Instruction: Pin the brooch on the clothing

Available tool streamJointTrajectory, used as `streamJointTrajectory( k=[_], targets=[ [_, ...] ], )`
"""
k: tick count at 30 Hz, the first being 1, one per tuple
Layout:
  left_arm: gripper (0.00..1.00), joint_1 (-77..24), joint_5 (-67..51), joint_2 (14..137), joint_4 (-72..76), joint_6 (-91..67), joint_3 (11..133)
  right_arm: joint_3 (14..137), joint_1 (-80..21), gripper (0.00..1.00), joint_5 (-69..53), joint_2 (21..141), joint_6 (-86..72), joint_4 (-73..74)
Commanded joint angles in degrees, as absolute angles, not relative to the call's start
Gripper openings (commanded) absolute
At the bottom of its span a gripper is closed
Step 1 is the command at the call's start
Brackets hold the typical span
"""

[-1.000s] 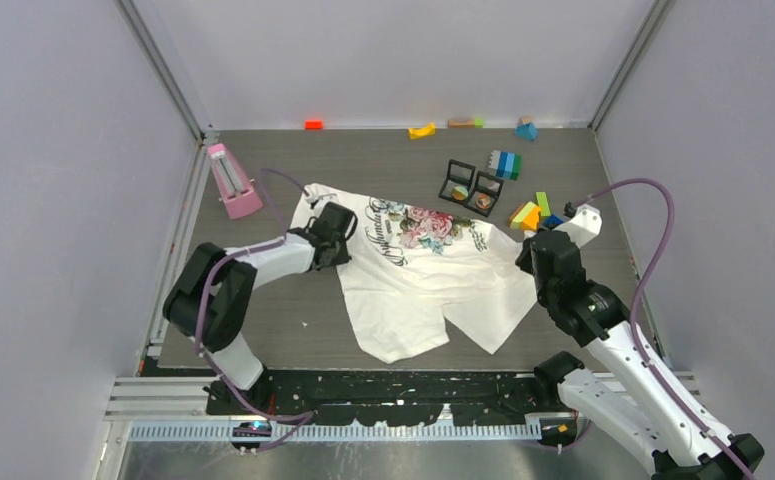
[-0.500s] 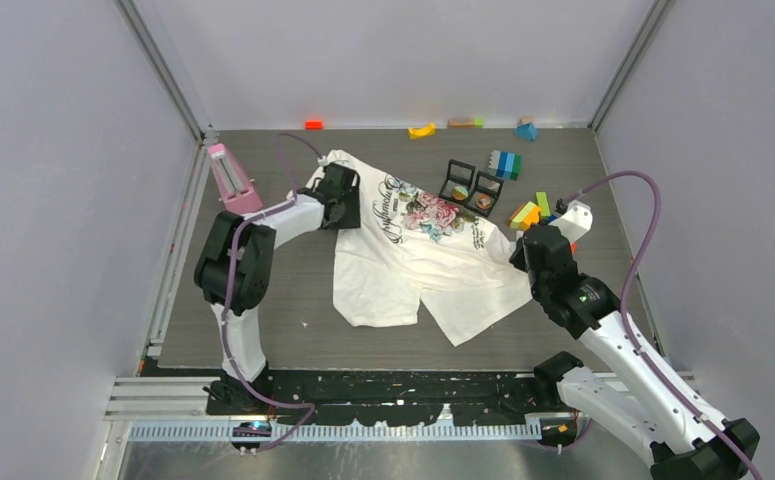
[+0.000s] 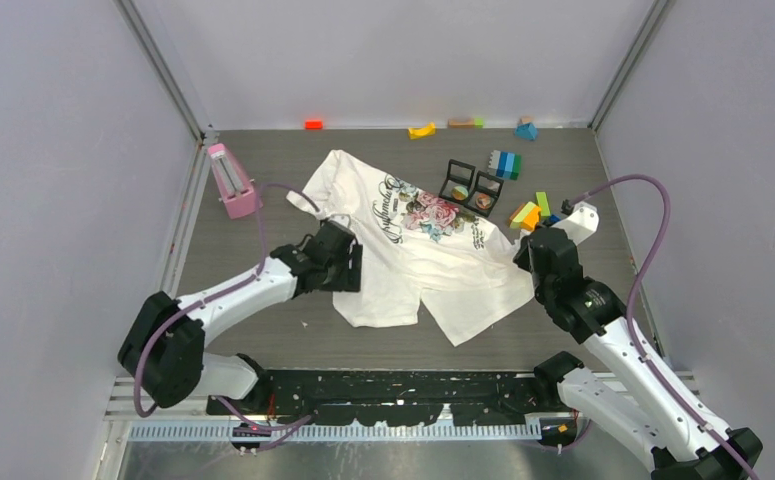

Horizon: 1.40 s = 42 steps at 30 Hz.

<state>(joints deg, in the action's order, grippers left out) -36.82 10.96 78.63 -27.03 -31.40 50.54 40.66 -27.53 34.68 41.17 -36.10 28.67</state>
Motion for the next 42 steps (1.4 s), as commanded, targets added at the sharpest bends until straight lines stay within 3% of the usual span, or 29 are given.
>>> streamJointTrajectory(
  k=[1, 8, 20, 26, 29, 32, 34, 38, 42],
  targets=[
    [0.68, -41.7, 11.4, 72.7, -30.7, -41.0, 43.2, 40.4, -27.3, 0.01, 36.1, 40.1, -36.5, 25.1],
    [0.6, -45.9, 9.8, 68.5, -26.3, -47.5, 36.7, 39.8, -27.3, 0.01, 35.1, 40.5, -36.7, 24.5],
    [0.48, -46.1, 10.8, 74.5, -20.5, -47.7, 35.0, 40.2, -27.3, 0.01, 34.7, 40.9, -36.7, 24.5],
    [0.08, -46.7, 15.3, 76.7, -25.5, -45.2, 39.2, 40.5, -27.3, 0.01, 34.5, 40.8, -36.5, 24.6],
    [0.0, -48.4, 18.5, 75.8, -32.7, -43.8, 44.5, 40.7, -27.3, 0.01, 34.8, 41.0, -36.3, 24.7],
    [0.0, -51.0, 22.0, 74.6, -42.0, -43.2, 51.7, 40.5, -27.3, 0.01, 35.1, 41.0, -36.1, 24.6],
    [0.07, -52.4, 24.0, 74.0, -48.2, -43.3, 54.9, 40.3, -27.3, 0.01, 35.3, 41.2, -36.1, 24.4],
    [0.44, -53.8, 23.7, 72.4, -53.3, -43.6, 56.9, 40.0, -27.3, 0.01, 35.1, 41.7, -36.2, 24.1],
    [0.61, -53.7, 21.4, 68.7, -48.0, -43.6, 51.4, 39.7, -27.3, 0.01, 34.9, 42.0, -36.3, 23.9]
  ],
)
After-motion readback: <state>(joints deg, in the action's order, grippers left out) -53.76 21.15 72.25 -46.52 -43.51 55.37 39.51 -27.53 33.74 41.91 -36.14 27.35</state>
